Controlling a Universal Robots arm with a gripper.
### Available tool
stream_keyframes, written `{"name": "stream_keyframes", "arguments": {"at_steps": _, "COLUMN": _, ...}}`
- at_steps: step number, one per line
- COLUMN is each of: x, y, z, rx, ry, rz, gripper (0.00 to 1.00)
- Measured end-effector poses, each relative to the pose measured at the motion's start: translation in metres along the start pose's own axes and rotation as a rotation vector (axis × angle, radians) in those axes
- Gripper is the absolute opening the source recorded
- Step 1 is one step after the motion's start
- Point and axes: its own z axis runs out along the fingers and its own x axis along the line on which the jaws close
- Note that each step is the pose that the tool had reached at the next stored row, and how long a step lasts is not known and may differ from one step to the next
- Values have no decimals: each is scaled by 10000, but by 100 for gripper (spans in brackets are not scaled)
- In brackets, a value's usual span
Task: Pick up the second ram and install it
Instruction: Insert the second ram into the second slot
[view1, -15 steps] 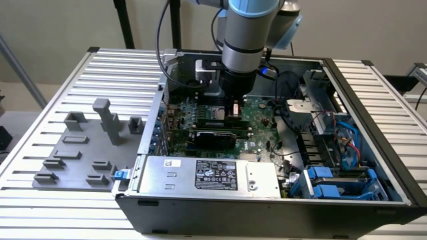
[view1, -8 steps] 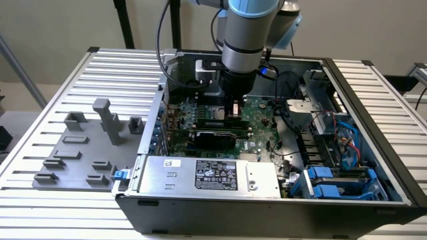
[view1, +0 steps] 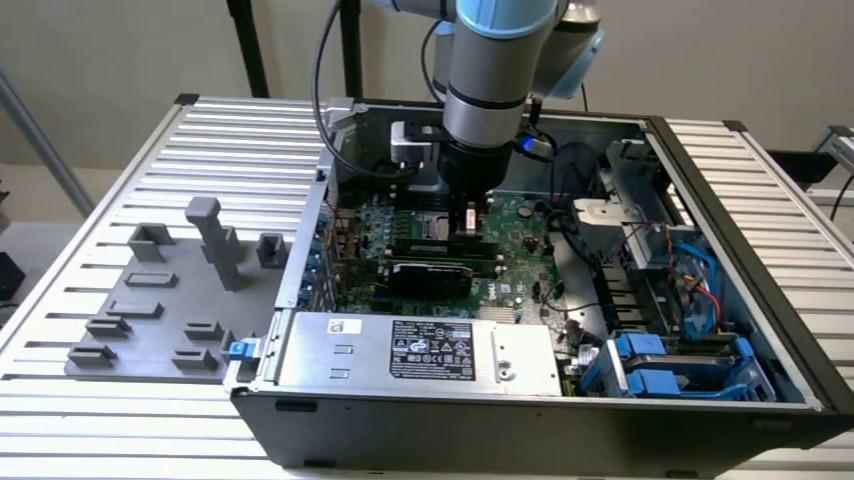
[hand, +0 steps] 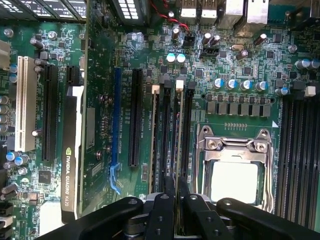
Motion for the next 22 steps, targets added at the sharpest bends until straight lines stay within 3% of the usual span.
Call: {"name": "stream_keyframes", "arguments": {"at_steps": 22, "x": -7, "y": 13, "z": 38, "rx": -2, "ry": 1, "rz": 0, "gripper": 14}}
